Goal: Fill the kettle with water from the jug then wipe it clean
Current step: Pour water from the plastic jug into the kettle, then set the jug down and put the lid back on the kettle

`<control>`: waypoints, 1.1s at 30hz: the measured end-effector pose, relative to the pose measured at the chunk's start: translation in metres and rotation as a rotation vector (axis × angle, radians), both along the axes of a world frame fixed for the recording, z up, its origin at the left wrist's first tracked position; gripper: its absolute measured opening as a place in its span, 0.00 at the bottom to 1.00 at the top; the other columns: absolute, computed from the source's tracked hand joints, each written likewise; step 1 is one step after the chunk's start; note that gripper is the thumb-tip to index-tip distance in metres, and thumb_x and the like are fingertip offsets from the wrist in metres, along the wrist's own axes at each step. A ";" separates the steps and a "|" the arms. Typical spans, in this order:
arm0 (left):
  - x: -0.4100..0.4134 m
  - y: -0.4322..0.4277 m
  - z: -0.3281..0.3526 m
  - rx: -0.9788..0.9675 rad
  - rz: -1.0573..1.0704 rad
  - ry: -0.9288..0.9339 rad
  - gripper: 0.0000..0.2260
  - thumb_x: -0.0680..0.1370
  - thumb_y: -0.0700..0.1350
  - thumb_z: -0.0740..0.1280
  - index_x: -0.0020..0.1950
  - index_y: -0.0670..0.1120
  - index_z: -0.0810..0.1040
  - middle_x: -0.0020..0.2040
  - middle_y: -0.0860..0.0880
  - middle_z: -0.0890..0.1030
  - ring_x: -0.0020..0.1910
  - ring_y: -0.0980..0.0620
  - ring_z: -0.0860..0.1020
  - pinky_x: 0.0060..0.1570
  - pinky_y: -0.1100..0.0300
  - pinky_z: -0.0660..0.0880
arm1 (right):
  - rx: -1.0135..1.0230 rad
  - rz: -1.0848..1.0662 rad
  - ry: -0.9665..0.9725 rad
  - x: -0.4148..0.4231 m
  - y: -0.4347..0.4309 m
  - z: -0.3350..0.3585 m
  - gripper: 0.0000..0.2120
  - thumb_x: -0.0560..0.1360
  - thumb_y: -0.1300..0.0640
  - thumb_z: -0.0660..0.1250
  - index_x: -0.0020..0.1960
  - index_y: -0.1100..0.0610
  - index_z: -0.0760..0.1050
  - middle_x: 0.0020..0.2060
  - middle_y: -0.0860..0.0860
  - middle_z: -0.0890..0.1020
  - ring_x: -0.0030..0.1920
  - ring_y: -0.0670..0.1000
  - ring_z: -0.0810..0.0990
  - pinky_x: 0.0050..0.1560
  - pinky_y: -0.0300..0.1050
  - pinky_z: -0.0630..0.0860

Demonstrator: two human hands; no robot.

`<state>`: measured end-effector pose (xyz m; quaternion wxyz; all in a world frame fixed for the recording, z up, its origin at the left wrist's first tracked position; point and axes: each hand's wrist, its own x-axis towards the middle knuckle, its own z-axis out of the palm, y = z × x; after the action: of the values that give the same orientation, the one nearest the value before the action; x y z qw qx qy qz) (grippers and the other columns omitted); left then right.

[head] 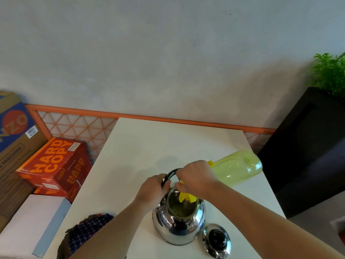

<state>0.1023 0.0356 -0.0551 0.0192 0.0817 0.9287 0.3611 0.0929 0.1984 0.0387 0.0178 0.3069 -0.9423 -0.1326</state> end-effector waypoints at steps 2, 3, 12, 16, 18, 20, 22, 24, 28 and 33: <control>0.000 0.000 0.000 0.006 0.007 -0.005 0.12 0.80 0.52 0.59 0.57 0.49 0.77 0.38 0.54 0.78 0.36 0.57 0.76 0.34 0.65 0.69 | -0.031 -0.025 -0.002 -0.002 0.002 -0.001 0.15 0.74 0.42 0.57 0.43 0.52 0.75 0.25 0.47 0.66 0.27 0.50 0.66 0.26 0.41 0.54; 0.000 0.001 0.000 0.008 0.009 -0.010 0.11 0.80 0.52 0.59 0.56 0.49 0.77 0.36 0.56 0.77 0.34 0.58 0.76 0.33 0.66 0.67 | -0.057 -0.041 -0.005 -0.002 0.005 -0.001 0.15 0.74 0.41 0.57 0.45 0.51 0.76 0.26 0.46 0.67 0.28 0.51 0.68 0.27 0.41 0.54; 0.001 0.000 0.002 0.009 -0.018 -0.019 0.11 0.80 0.52 0.59 0.56 0.50 0.77 0.36 0.56 0.76 0.34 0.59 0.75 0.32 0.69 0.65 | -0.472 -0.348 -0.064 0.000 0.046 0.004 0.13 0.68 0.35 0.64 0.40 0.43 0.78 0.24 0.45 0.71 0.29 0.45 0.71 0.29 0.40 0.62; 0.001 -0.001 0.001 0.016 -0.008 -0.018 0.09 0.80 0.52 0.59 0.52 0.52 0.77 0.33 0.55 0.75 0.31 0.59 0.73 0.31 0.67 0.63 | -0.860 -0.544 -0.131 0.008 0.080 -0.004 0.06 0.68 0.40 0.68 0.37 0.41 0.78 0.29 0.45 0.79 0.28 0.45 0.74 0.29 0.41 0.69; 0.001 -0.001 0.001 0.010 -0.014 -0.020 0.08 0.80 0.52 0.59 0.50 0.52 0.77 0.32 0.54 0.75 0.31 0.58 0.73 0.31 0.66 0.64 | -1.038 -0.617 -0.103 0.013 0.098 -0.011 0.03 0.70 0.44 0.68 0.38 0.40 0.78 0.32 0.45 0.79 0.28 0.44 0.74 0.29 0.42 0.69; 0.000 -0.002 0.001 0.010 -0.017 -0.026 0.08 0.80 0.52 0.60 0.49 0.53 0.77 0.32 0.54 0.76 0.32 0.58 0.74 0.31 0.64 0.65 | -1.154 -0.673 -0.053 0.016 0.115 -0.016 0.03 0.72 0.46 0.68 0.39 0.40 0.78 0.31 0.46 0.78 0.27 0.44 0.74 0.29 0.42 0.67; 0.000 -0.002 0.000 0.008 -0.022 -0.028 0.07 0.79 0.52 0.60 0.48 0.54 0.77 0.33 0.54 0.77 0.33 0.57 0.75 0.33 0.62 0.69 | -1.237 -0.736 0.007 0.016 0.130 -0.020 0.03 0.73 0.47 0.67 0.42 0.41 0.79 0.32 0.47 0.78 0.29 0.46 0.75 0.30 0.42 0.67; 0.000 -0.002 -0.001 0.002 -0.030 -0.028 0.07 0.79 0.52 0.60 0.47 0.55 0.76 0.34 0.54 0.78 0.34 0.57 0.76 0.35 0.60 0.71 | -1.361 -0.797 0.061 0.017 0.145 -0.023 0.05 0.74 0.47 0.66 0.45 0.45 0.80 0.35 0.46 0.80 0.33 0.46 0.76 0.34 0.42 0.70; -0.001 -0.003 -0.003 0.010 -0.026 -0.027 0.07 0.79 0.52 0.60 0.43 0.56 0.75 0.32 0.52 0.78 0.32 0.57 0.76 0.34 0.60 0.71 | -1.654 -0.884 0.090 0.023 0.164 -0.027 0.10 0.76 0.46 0.64 0.50 0.49 0.79 0.39 0.45 0.80 0.38 0.45 0.77 0.39 0.43 0.74; 0.000 -0.003 -0.003 0.018 -0.031 -0.030 0.08 0.79 0.52 0.60 0.42 0.55 0.75 0.30 0.52 0.77 0.29 0.56 0.74 0.32 0.60 0.70 | -1.730 -0.953 0.104 0.034 0.174 -0.034 0.12 0.79 0.47 0.60 0.55 0.52 0.77 0.37 0.46 0.78 0.33 0.41 0.75 0.32 0.35 0.70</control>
<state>0.1022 0.0326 -0.0581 0.0380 0.0907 0.9237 0.3703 0.1272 0.3727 0.0049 0.2220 -0.2293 -0.7377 0.5949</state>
